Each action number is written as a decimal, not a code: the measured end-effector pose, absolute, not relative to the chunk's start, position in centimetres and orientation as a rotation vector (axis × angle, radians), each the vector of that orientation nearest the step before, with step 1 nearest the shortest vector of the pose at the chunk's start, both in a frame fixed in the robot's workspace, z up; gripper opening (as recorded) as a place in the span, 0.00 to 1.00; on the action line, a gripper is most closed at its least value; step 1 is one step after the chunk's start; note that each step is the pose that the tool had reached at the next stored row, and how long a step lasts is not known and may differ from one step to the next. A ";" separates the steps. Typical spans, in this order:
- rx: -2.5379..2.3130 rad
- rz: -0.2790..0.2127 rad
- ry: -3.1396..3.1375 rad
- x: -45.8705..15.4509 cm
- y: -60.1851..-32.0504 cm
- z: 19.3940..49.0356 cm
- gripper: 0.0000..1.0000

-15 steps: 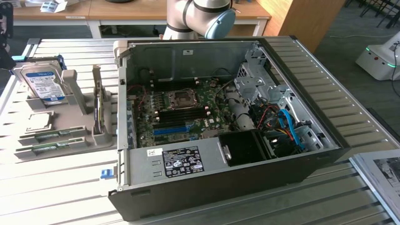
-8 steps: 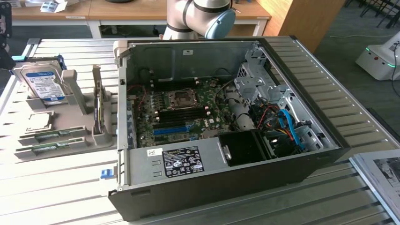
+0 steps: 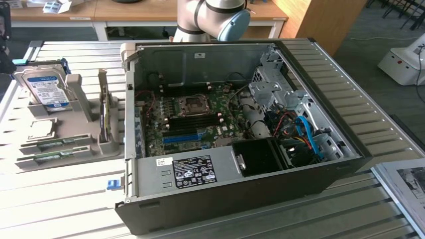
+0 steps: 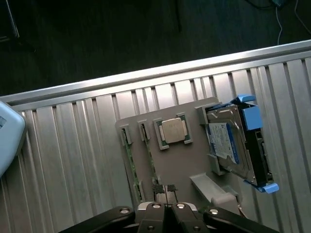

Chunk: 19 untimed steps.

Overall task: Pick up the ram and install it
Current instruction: 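Pick up the ram and move it above insertion slot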

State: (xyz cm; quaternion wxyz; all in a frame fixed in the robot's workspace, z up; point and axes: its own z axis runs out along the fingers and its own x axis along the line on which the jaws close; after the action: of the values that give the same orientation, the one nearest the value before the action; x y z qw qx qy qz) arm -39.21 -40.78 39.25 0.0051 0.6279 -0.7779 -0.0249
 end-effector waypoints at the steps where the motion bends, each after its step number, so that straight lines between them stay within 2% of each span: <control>1: 1.975 -0.078 -2.428 -39.2 -40.8 39.3 0.10; 19: 2.200 -0.076 -2.220 -39.2 -40.8 39.2 0.10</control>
State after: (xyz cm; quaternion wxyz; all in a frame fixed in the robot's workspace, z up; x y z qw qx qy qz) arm -39.21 -40.77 39.22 0.0076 0.7036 -0.7101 -0.0242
